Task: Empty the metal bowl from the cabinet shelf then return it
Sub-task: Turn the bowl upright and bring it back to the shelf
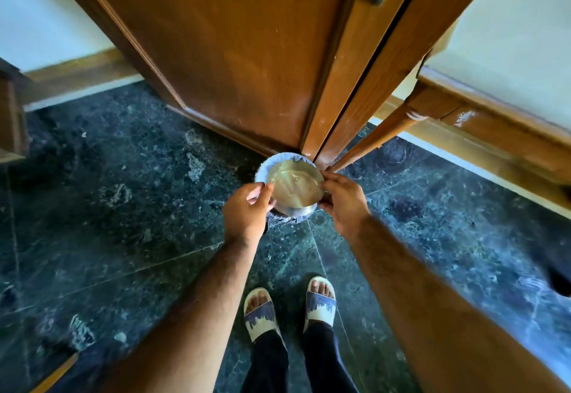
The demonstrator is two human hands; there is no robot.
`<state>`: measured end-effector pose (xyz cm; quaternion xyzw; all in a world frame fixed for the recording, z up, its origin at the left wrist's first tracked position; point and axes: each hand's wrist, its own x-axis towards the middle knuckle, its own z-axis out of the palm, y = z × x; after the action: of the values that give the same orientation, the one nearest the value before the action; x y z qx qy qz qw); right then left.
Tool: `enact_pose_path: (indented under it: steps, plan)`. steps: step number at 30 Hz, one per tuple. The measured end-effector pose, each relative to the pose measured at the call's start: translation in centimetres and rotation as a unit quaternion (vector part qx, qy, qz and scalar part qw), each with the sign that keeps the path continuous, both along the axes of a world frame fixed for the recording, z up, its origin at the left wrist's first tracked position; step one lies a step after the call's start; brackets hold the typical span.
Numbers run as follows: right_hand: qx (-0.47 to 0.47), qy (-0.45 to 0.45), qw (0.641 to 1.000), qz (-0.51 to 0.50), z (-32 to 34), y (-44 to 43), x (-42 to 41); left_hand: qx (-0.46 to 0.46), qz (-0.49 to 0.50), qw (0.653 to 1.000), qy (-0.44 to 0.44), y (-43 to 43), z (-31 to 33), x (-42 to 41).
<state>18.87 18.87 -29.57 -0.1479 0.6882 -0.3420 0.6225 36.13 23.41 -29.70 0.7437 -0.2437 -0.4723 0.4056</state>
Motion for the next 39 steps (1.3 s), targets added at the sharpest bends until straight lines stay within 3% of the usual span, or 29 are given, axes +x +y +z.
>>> enact_pose_path:
  steps: [8,13,20,23,31,39]
  plan:
    - [-0.077,-0.015,0.997,-0.004,8.5,1.3,-1.1,0.017,-0.048,0.998,-0.034,0.0,8.7,-0.7]
    - [-0.095,0.031,0.995,0.023,14.6,2.0,-2.4,0.000,-0.042,0.997,-0.065,0.1,14.9,-1.2]
    - [-0.126,0.071,0.989,0.036,24.2,3.0,-4.8,-0.041,-0.105,0.983,-0.144,-0.3,25.8,-3.2]
    - [-0.150,0.103,0.983,0.029,28.0,3.4,-6.8,-0.068,-0.132,0.980,-0.135,-0.7,29.2,-4.8]
    - [-0.184,0.146,0.972,-0.021,33.9,3.1,-15.5,-0.085,-0.185,0.977,-0.067,-4.0,34.1,-13.3]
    - [-0.189,0.085,0.974,-0.087,37.1,-1.6,-28.7,-0.144,-0.228,0.956,-0.118,-10.0,36.8,-26.4]
